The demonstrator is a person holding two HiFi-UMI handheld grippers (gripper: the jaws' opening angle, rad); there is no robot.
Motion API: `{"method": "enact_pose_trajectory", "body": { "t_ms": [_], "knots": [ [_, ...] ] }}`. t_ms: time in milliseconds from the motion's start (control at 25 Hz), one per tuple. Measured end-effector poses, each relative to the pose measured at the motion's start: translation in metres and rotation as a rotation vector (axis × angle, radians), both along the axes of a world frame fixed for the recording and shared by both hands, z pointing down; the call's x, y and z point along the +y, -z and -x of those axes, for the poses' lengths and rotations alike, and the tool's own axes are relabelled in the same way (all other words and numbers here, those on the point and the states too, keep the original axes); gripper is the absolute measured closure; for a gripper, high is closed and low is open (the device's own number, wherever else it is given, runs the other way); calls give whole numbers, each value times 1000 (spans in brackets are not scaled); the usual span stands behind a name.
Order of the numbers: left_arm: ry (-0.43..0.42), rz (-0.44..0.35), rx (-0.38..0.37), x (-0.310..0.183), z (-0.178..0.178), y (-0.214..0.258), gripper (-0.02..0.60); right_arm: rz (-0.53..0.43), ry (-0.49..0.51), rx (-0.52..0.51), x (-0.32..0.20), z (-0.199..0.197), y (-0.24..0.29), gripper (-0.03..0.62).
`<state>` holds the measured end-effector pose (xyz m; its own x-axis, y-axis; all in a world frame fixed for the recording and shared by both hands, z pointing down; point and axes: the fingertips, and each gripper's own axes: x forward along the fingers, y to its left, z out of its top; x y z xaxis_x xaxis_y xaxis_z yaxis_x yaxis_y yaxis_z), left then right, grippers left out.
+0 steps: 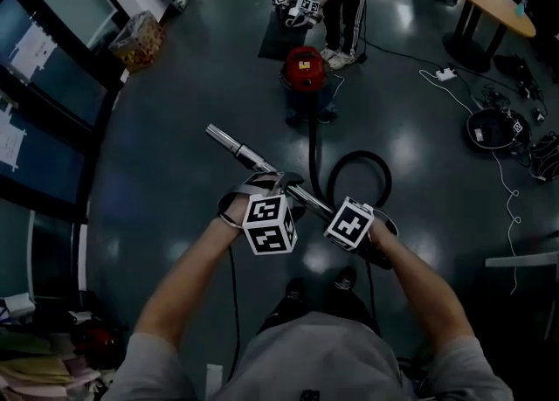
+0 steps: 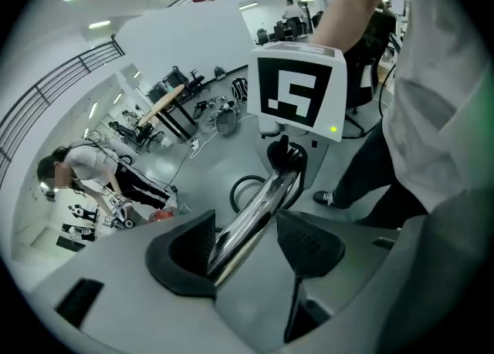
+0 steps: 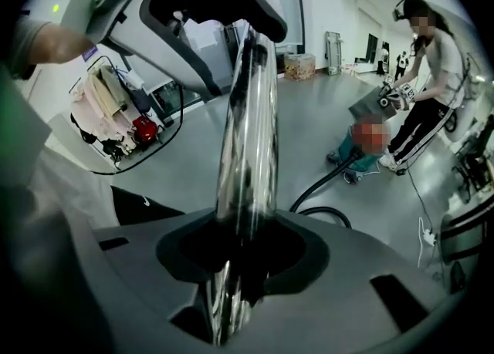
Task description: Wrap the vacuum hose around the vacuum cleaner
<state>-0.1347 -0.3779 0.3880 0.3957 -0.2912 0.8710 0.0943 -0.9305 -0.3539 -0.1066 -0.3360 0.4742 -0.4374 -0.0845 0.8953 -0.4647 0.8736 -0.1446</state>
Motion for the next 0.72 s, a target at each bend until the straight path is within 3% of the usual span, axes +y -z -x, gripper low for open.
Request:
{"method": "enact_pose_trajectory", "body": {
  "t_ms": [280, 600, 720],
  "knots": [
    [-47, 88, -156, 9, -19, -36, 339, -1, 142, 43, -3, -21, -12, 453],
    [-59, 110, -262, 12, -23, -47, 339, 15, 253, 109, 1, -38, -22, 453],
    [-53, 137, -268, 14, -24, -42, 339, 10, 296, 118, 6, -42, -22, 453]
  ]
}}
